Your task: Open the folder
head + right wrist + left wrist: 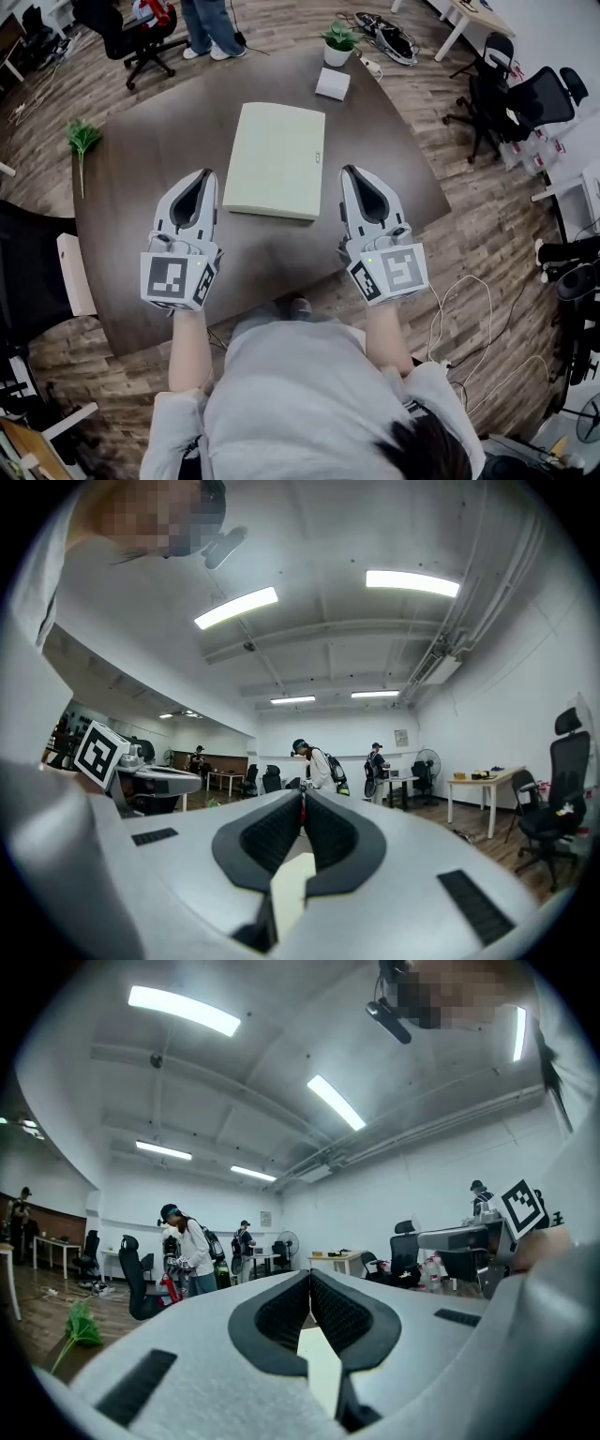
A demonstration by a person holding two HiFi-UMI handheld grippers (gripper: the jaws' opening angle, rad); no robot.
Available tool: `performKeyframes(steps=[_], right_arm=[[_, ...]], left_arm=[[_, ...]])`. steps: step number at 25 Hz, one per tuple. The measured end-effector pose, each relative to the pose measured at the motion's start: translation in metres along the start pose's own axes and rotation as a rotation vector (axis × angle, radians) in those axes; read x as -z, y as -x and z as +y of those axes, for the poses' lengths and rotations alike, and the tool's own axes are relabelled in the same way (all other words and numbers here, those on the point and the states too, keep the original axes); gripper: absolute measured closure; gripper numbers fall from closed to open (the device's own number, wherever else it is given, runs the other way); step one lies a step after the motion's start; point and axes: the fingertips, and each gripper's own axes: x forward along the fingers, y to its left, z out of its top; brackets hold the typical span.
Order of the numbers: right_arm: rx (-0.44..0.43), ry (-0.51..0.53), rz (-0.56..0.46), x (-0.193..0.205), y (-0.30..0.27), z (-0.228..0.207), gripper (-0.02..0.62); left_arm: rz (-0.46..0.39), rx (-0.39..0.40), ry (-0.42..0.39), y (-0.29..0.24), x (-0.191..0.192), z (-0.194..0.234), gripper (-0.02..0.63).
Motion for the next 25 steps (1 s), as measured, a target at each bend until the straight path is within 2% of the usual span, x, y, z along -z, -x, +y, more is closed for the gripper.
performKeyframes(steps=[5, 13, 18, 22, 25], right_arm=[[0.053, -0.007, 0.032, 0.009, -0.005, 0.004, 0.58], [0.124, -0.015, 0.084, 0.021, -0.009, 0.005, 0.58], [0.169, -0.014, 0.112, 0.03, -0.006, 0.004, 0.58], [0.201, -0.01, 0.134, 0.038, -0.002, 0.004, 0.58], [0.227, -0.007, 0.149, 0.041, 0.004, 0.001, 0.58]], left_arm=[[0.059, 0.082, -0.04, -0.017, 0.024, 0.005, 0.595], [0.185, 0.225, -0.188, -0.038, 0.075, -0.002, 0.595], [0.269, 0.32, -0.329, -0.04, 0.121, -0.013, 0.595], [0.33, 0.406, -0.4, -0.036, 0.158, -0.023, 0.595], [0.374, 0.45, -0.481, -0.031, 0.183, -0.03, 0.594]])
